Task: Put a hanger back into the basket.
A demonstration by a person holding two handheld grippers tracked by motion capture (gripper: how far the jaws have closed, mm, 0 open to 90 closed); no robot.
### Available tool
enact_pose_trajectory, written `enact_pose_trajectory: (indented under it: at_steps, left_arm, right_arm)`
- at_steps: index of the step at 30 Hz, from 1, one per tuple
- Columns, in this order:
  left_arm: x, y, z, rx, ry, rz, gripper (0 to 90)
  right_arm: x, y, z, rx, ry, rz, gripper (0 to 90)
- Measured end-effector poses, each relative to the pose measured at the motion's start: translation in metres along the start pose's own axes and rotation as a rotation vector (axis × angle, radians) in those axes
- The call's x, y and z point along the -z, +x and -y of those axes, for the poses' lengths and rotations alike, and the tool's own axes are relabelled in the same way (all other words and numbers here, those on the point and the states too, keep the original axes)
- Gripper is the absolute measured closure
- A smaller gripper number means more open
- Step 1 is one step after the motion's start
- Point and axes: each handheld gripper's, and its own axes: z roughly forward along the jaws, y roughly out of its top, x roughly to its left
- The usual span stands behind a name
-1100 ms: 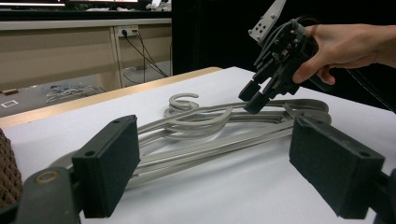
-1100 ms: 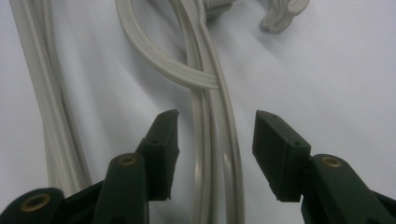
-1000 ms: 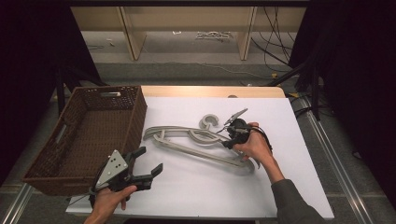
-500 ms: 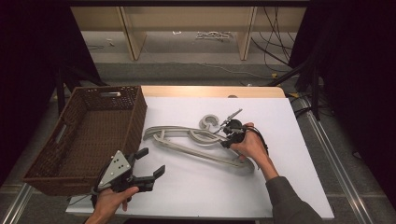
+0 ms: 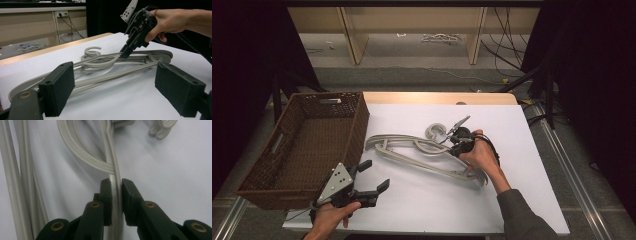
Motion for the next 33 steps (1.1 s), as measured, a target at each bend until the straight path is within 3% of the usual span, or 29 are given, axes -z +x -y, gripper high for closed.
enact_pose_trajectory:
  at_steps: [9, 23, 26, 30, 33]
  left_arm:
    - [-0.003, 0.000, 0.000, -0.002, -0.001, 0.004, 16.2]
    - [-0.005, 0.000, 0.000, -0.008, 0.006, 0.003, 16.5]
    - [-0.006, 0.001, -0.001, -0.006, -0.013, 0.006, 16.5]
    - [-0.008, 0.003, -0.001, -0.008, 0.010, -0.016, 16.7]
    - [-0.013, 0.006, -0.005, 0.000, -0.003, -0.023, 17.0]
  right_arm:
    - [0.016, 0.011, -0.005, 0.075, 0.000, 0.028, 81.6]
    - [0.040, 0.026, -0.008, 0.156, -0.078, 0.083, 82.1]
    - [0.047, 0.031, -0.009, 0.186, -0.088, 0.094, 82.1]
    - [0.057, 0.039, -0.012, 0.236, -0.103, 0.103, 82.1]
    - [0.064, 0.044, -0.012, 0.283, -0.109, 0.117, 82.2]
